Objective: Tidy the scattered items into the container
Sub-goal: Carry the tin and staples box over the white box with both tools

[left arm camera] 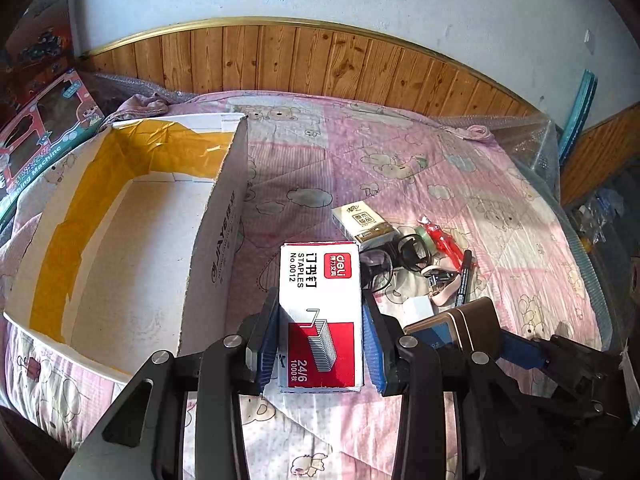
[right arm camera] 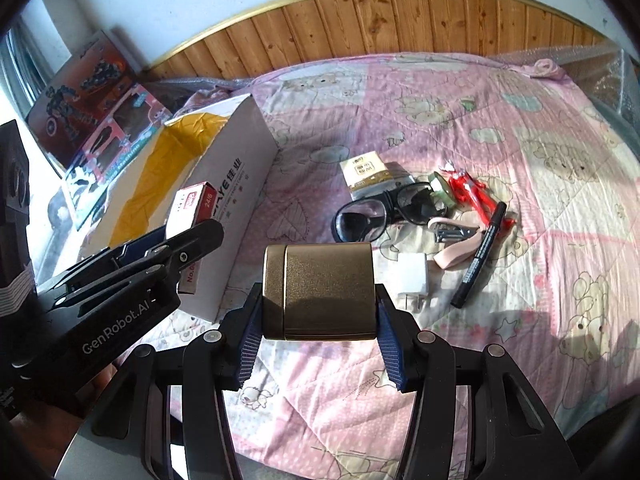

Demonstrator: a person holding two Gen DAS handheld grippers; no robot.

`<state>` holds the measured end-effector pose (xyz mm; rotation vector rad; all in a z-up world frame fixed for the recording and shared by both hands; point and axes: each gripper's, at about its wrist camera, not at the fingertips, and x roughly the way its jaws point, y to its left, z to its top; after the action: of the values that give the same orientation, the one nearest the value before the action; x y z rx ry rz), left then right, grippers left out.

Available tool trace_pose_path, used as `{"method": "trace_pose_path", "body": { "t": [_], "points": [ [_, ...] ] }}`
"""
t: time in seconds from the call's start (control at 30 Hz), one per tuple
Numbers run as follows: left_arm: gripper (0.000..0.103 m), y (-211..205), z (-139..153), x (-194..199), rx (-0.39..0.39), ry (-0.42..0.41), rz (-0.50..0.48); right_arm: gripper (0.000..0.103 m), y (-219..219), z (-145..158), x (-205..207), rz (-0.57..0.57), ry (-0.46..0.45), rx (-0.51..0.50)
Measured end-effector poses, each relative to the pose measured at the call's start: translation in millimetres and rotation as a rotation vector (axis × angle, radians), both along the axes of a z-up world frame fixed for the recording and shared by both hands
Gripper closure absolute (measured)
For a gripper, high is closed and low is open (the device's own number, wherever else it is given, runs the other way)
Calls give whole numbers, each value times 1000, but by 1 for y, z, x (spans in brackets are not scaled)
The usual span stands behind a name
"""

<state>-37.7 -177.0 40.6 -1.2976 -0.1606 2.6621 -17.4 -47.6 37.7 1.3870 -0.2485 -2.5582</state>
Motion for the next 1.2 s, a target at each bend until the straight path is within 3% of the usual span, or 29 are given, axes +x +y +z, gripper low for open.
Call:
{"method": "trace_pose_path", "body": {
  "t": [0.57,1.2],
  "points": [
    [65,-64,24,6,69,70,91,49,-62,31,-20,108,46,52],
    [65,-128,18,-3,98,65,193,49,-127,45,-49,223,57,53]
  ]
}}
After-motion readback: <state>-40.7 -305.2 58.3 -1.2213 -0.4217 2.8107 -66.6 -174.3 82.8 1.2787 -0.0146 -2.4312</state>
